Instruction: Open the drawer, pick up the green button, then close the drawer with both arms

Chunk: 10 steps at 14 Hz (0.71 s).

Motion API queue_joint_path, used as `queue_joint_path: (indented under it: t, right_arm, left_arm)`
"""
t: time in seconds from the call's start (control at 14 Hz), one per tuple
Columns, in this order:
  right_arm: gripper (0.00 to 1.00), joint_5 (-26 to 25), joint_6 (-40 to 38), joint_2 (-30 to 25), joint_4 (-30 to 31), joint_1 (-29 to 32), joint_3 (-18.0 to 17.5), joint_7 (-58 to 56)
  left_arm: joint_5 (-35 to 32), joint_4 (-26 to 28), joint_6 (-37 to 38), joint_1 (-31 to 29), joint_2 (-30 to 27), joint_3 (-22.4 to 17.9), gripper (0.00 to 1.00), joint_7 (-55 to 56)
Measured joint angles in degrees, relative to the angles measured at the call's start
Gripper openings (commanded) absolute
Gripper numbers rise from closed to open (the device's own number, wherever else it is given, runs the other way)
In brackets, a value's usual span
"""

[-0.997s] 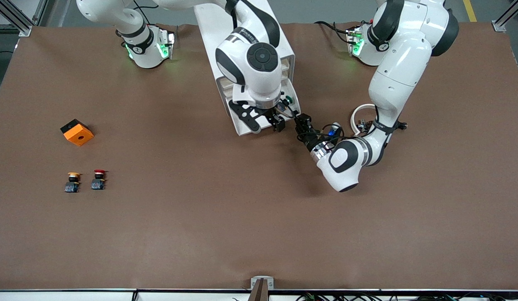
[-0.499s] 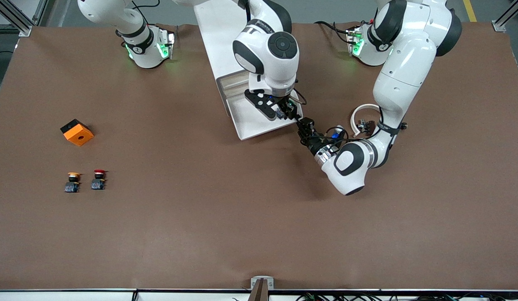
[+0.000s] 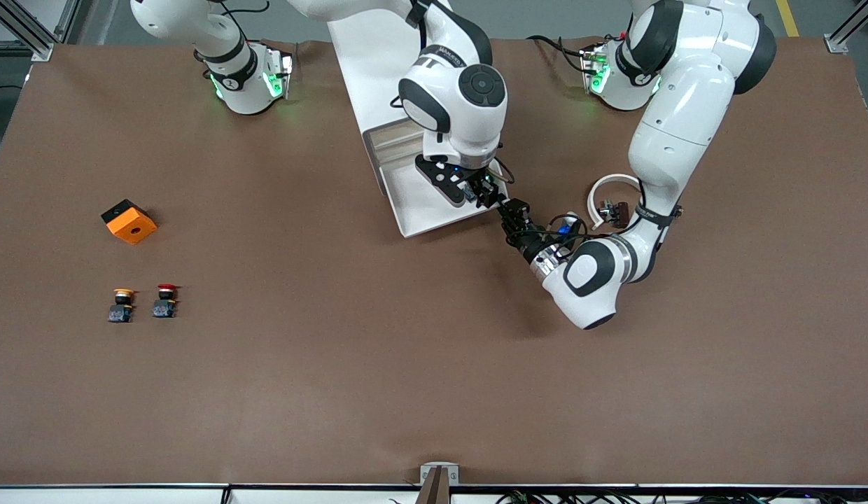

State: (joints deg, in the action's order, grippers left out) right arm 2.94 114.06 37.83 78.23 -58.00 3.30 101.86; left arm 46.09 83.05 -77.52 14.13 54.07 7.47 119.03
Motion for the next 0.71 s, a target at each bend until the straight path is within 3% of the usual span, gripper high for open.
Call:
queue_joint_path:
  t: [0.14, 0.21, 0.71]
  right_arm:
    - [1.00, 0.0, 0.9, 0.9, 0.0, -0.5, 0.0, 0.3]
    - [1.00, -0.1, 1.4, 1.2, 0.0, -0.6, 0.0, 0.5]
    - [1.00, -1.9, 3.2, 3.4, 0.0, -1.5, 0.0, 2.2]
  left_arm:
    - [0.1, -0.3, 0.1, -0.2, 0.0, 0.0, 0.75, 0.0]
    - [0.1, -0.5, 0.1, -0.2, 0.0, 0.0, 1.00, 0.0]
    - [-2.0, -1.1, 0.3, -0.6, 0.0, 0.0, 1.00, -0.1]
